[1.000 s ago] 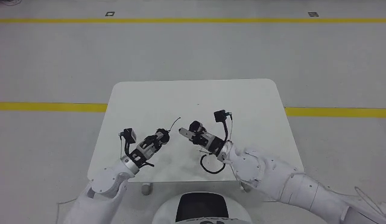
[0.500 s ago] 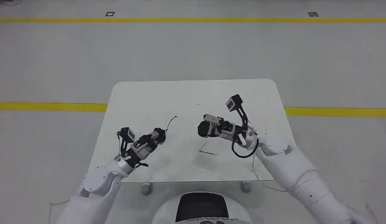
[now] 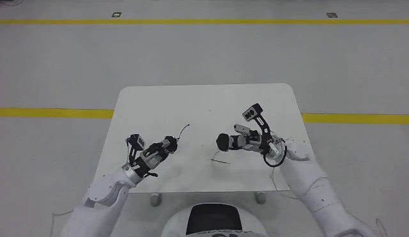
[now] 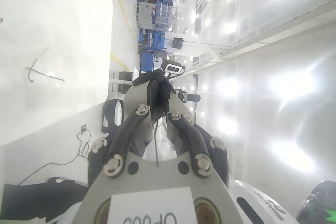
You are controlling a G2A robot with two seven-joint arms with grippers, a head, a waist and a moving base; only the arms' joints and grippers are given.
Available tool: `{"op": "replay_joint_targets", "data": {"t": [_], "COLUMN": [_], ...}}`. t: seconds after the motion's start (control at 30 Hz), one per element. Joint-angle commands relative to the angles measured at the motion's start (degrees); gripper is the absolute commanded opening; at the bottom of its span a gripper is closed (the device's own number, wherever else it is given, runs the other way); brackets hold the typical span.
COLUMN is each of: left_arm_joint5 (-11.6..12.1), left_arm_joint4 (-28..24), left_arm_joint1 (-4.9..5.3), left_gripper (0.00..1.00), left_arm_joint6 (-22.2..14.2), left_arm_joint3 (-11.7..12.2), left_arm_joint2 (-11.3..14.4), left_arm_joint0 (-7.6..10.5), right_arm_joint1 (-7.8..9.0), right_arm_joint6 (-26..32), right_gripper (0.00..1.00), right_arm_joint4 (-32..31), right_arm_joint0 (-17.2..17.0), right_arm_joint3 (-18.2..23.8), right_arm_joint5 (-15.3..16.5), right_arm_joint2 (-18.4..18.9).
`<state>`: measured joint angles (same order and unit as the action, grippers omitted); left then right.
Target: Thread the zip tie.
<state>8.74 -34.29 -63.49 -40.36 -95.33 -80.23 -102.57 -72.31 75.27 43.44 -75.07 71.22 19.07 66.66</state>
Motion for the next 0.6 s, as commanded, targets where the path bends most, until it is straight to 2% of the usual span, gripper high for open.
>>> {"op": "replay_joint_targets", "data": {"t": [0.0, 0.07, 0.17, 0.37, 0.43, 0.47, 0.57], "left_arm_joint5": [-2.49, -4.29, -5.91, -6.60, -5.59, -5.25, -5.25], "left_arm_joint4": [-5.35, -8.57, -12.14, -17.96, -18.21, -17.74, -17.74], "left_arm_joint1": [-0.14, -0.28, -0.51, -0.90, -1.00, -0.99, -0.99], "left_gripper": [0.00, 0.00, 0.00, 0.00, 0.00, 0.00, 0.00], "left_arm_joint6": [-2.90, -5.10, -7.90, -11.76, -11.54, -11.27, -11.27], "left_arm_joint3": [1.10, 2.37, 4.32, 6.51, 6.84, 6.88, 6.88], "left_arm_joint2": [1.10, 2.08, 3.62, 5.44, 5.76, 5.75, 5.75], "left_arm_joint0": [1.15, 2.52, 4.54, 7.22, 7.72, 7.83, 7.83], "right_arm_joint1": [-0.28, -0.92, -2.08, -4.37, -4.89, -5.03, -5.03], "right_arm_joint6": [-1.69, 1.11, 3.98, 4.37, 4.37, 4.37, 4.37], "right_gripper": [1.00, 1.00, 1.00, 1.00, 1.00, 1.00, 1.00], "right_arm_joint4": [0.28, 4.54, 8.08, 14.85, 16.57, 16.16, 16.16], "right_arm_joint0": [0.88, 2.26, 5.70, 10.42, 11.45, 12.39, 12.39], "right_arm_joint3": [-1.93, -4.36, -10.79, -17.95, -19.49, -20.98, -20.98], "right_arm_joint5": [-1.24, -2.99, -3.47, -4.59, -5.47, -4.20, -4.20], "right_arm_joint2": [-1.01, -2.78, -5.46, -11.67, -13.34, -13.86, -13.86]}}
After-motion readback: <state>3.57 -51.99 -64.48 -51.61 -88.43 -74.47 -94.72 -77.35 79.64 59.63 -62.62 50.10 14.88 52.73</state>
